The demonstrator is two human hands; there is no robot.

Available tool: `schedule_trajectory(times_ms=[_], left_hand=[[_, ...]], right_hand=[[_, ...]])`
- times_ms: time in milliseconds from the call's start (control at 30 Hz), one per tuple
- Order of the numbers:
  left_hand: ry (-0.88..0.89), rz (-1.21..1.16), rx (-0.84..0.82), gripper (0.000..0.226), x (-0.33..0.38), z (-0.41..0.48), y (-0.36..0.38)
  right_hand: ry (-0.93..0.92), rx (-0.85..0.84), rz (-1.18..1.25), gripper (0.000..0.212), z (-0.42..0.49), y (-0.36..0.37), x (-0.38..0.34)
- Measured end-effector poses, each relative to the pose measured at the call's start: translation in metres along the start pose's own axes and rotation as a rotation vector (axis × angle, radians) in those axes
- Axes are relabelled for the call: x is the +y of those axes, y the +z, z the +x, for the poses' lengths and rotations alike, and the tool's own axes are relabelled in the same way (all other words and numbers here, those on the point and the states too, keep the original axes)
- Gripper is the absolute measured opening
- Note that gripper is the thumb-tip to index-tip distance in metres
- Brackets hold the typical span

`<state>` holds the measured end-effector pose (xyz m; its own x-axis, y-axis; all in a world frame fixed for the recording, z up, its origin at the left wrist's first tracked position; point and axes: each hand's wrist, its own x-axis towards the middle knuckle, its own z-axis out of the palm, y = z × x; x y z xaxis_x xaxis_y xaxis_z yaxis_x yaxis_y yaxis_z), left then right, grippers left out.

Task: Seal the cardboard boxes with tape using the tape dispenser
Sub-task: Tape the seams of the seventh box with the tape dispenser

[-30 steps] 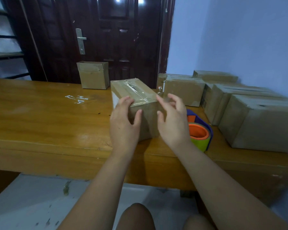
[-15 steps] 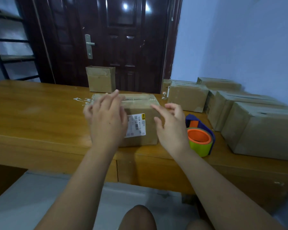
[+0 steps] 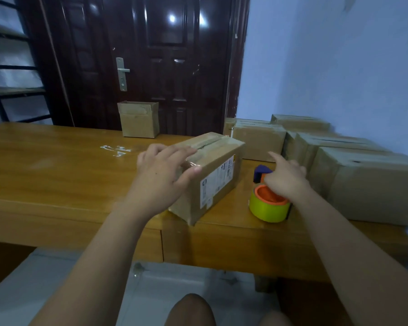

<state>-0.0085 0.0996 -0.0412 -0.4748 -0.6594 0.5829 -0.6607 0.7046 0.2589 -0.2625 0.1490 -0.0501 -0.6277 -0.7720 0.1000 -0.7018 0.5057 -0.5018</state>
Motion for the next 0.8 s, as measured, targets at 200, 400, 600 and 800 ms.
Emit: schedule_trajectory(times_ms=[200,400,600,800], left_hand=[[0.044,0.05,-0.205,0.066,0.002,0.007,0.005],[-0.059,0.027,-0.074,0.061,0.024,0.017,0.029],[-0.028,0.207,-0.023,0.055,0.036,0.031,0.054],[0.048,0.227,-0.031,0.046,0.055,0.052,0.058]], right_hand=[[0.143,-0.247,0.065,0.07,0.012,0.005,0.037],[0.238,-0.273,0.325,0.036,0.009,0.002,0.052],[0.398,-0.38,0.736,0.017,-0.008,-0.007,0.067],[0.314,-0.433,1.077,0.025,-0.027,-0.007,0.069]])
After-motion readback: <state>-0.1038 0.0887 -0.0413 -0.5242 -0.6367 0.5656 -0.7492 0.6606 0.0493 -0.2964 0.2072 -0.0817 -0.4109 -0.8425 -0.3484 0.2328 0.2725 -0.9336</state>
